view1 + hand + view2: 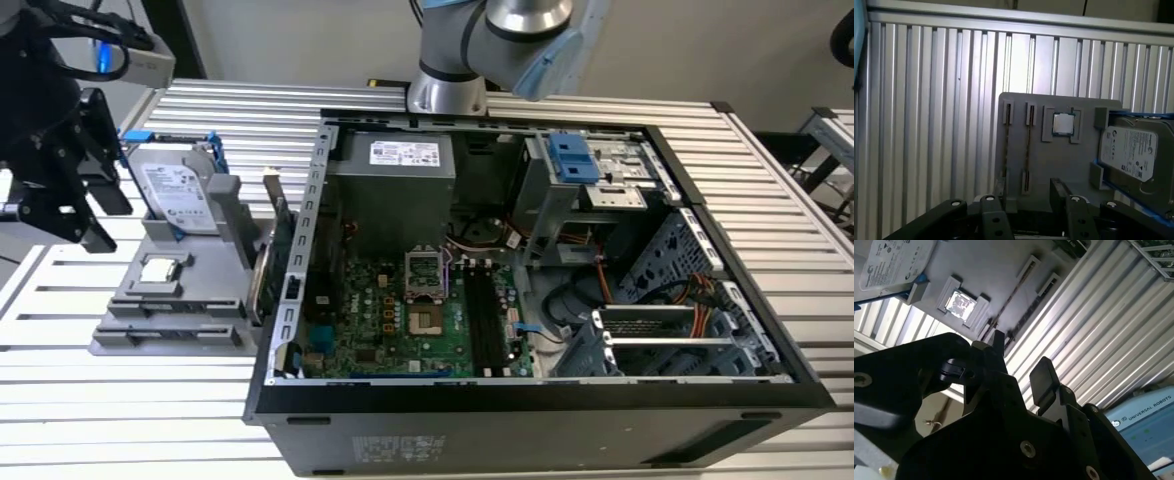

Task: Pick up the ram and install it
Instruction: 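Pick up the ram and move it above insertion slot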

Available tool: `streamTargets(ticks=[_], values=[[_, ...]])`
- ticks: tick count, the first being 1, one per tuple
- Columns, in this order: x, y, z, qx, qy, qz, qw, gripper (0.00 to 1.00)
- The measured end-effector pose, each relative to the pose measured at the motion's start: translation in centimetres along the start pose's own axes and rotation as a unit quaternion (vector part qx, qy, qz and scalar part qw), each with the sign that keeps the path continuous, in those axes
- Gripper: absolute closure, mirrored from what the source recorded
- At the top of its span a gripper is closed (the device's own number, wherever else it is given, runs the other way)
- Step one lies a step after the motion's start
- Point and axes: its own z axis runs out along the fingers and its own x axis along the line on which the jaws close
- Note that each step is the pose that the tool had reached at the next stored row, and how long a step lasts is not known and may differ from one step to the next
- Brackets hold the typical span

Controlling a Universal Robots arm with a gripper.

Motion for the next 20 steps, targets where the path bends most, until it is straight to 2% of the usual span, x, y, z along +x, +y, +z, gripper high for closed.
streamTargets(ticks=[2,20], values=[[0.00,-0.01,0.37,0.0001,-0.0007,0.000,1.00000,0.00],[0.16,0.05,3.59,0.0000,-0.0007,0.009,0.99996,0.00]])
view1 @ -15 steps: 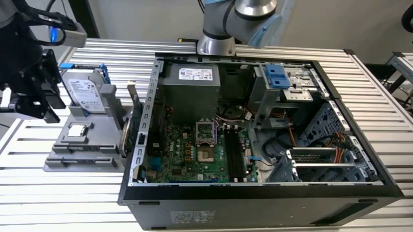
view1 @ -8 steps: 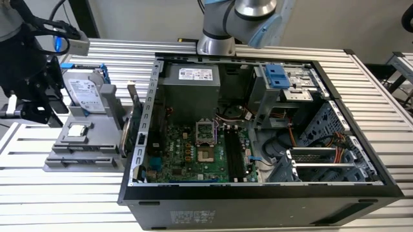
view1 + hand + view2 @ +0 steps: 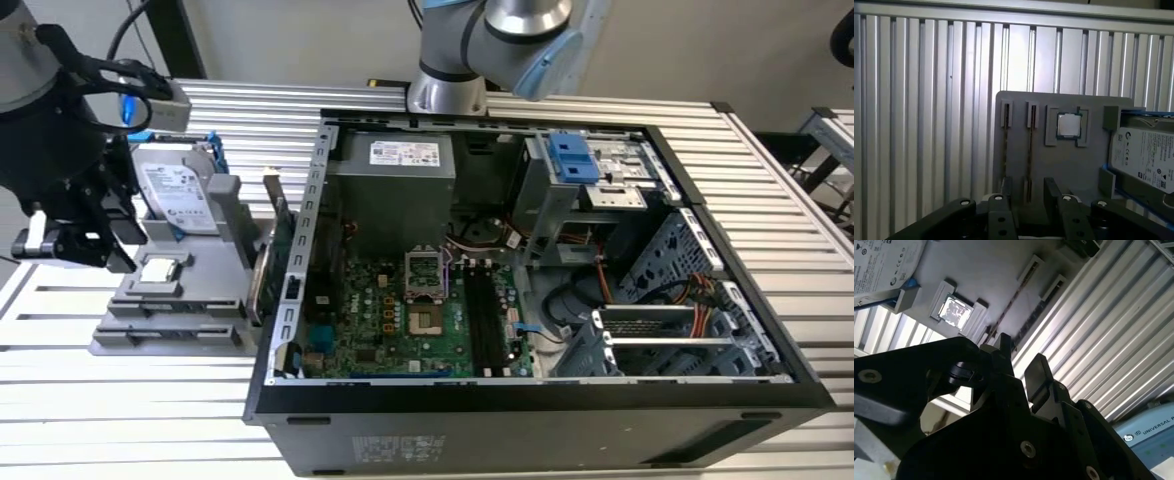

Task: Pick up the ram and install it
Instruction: 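Pick up the ram and move it above insertion slot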

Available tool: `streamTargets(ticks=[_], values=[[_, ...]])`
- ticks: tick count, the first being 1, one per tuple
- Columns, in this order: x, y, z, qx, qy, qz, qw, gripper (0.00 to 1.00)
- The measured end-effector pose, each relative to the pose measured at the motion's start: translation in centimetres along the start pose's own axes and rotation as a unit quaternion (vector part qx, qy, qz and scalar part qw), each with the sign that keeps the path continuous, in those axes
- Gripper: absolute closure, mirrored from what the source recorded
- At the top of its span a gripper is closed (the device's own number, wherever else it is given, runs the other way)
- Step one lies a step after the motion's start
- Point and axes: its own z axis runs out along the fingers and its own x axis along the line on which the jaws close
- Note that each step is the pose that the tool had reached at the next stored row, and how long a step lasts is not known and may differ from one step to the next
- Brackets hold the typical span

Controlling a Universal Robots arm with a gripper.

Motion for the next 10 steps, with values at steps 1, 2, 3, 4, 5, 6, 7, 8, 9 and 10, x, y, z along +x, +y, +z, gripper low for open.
streamTargets(ticks=[1,2,3,4,5,6,7,8,9,10], values=[[0.01,0.00,0.18,0.0000,0.0000,0.000,1.00000,0.00],[0.02,0.00,0.36,0.0000,0.0000,0.000,1.00000,0.00],[0.03,0.00,0.56,0.0000,-0.0001,0.000,1.00000,0.00],[0.03,0.02,0.73,0.0000,0.0000,0.000,1.00000,0.00],[0.03,0.07,0.91,0.0000,0.0000,0.000,1.00000,0.00],[0.05,0.10,1.08,0.0000,0.0000,0.000,1.00000,0.00],[0.06,0.13,1.27,0.0000,0.0000,0.000,1.00000,0.00],[0.07,0.14,1.45,0.0000,0.0000,0.000,1.00000,0.00],[0.08,0.14,1.64,0.0000,0.0000,0.000,1.00000,0.00],[0.08,0.14,1.82,0.0001,-0.0001,0.000,1.00000,0.00]])
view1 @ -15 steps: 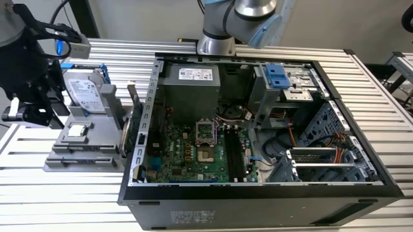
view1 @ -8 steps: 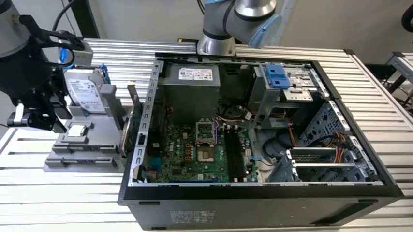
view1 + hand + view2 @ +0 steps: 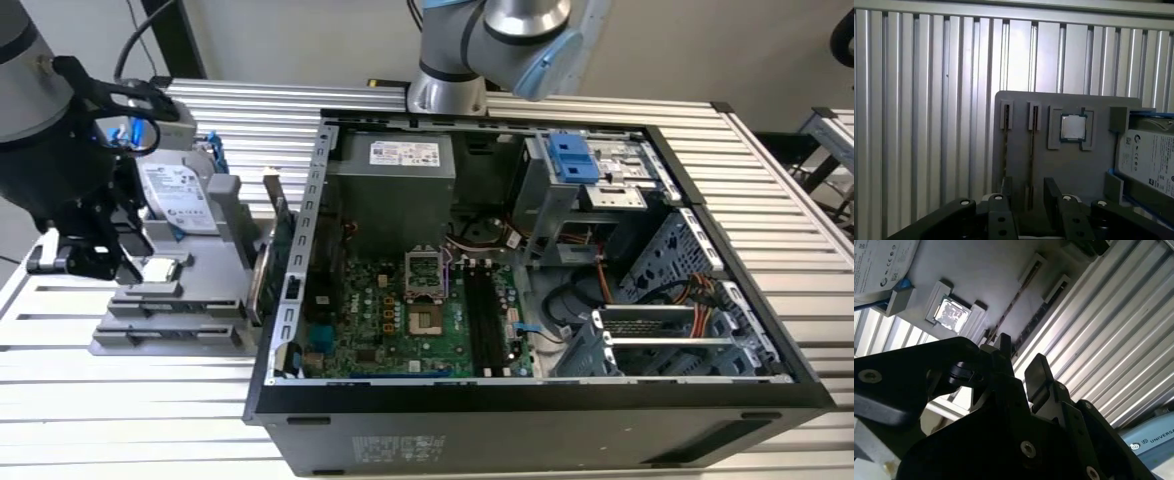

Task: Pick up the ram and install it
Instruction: 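Pick up the ram and move it above insertion slot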

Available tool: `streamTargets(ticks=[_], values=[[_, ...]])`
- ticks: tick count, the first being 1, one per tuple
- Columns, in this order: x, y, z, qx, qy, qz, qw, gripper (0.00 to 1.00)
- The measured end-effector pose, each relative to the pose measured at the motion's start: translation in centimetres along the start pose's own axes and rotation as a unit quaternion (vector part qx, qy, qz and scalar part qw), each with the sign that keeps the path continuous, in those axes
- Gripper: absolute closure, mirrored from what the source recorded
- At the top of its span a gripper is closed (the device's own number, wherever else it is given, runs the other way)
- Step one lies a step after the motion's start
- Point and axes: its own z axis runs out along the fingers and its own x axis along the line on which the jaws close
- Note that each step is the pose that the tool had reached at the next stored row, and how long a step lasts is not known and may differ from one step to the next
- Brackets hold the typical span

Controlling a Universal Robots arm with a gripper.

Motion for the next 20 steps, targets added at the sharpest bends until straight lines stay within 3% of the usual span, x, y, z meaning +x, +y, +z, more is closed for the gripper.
streamTargets(ticks=[20], values=[[0.68,0.03,3.59,-0.0001,0.0001,0.001,1.00000,0.00]])
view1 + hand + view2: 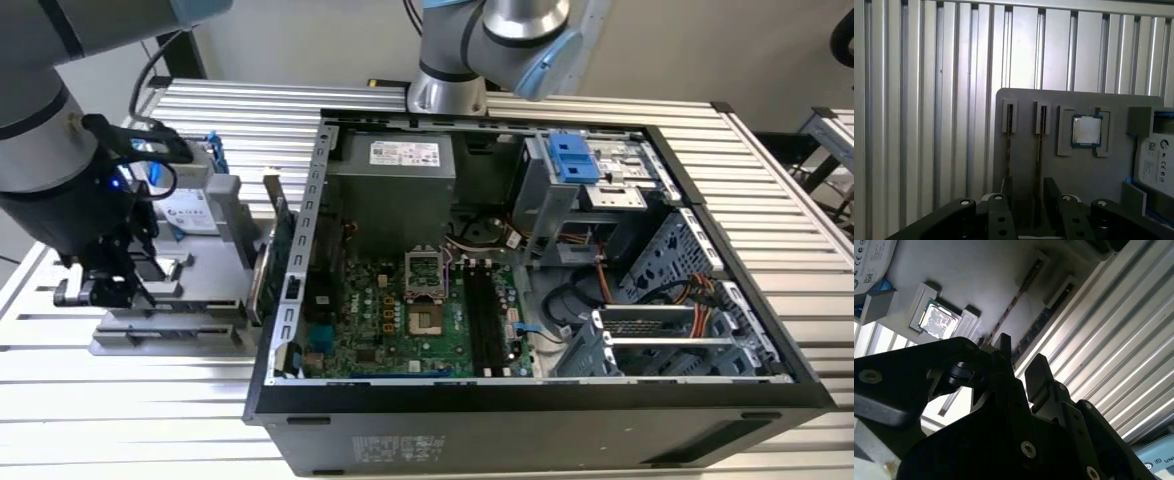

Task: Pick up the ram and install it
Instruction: 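Pick up the ram and move it above insertion slot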

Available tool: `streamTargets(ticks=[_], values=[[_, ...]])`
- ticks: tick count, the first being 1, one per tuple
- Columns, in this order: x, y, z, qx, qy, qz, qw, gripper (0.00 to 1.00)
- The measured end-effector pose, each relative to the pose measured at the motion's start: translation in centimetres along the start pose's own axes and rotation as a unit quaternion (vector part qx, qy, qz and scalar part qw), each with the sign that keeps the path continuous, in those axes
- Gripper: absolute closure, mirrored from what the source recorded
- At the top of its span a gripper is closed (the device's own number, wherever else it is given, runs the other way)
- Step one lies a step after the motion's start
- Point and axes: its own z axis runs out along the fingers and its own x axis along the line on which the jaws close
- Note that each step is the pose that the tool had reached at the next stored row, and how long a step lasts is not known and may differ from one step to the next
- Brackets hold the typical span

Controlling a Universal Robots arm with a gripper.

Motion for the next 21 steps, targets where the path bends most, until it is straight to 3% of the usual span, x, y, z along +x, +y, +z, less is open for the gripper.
streamTargets(ticks=[11,21], values=[[1.15,0.06,1.92,0.0012,0.0001,0.012,0.99992,0.00],[1.32,0.04,3.86,0.0019,0.0001,0.022,0.99976,0.00]])
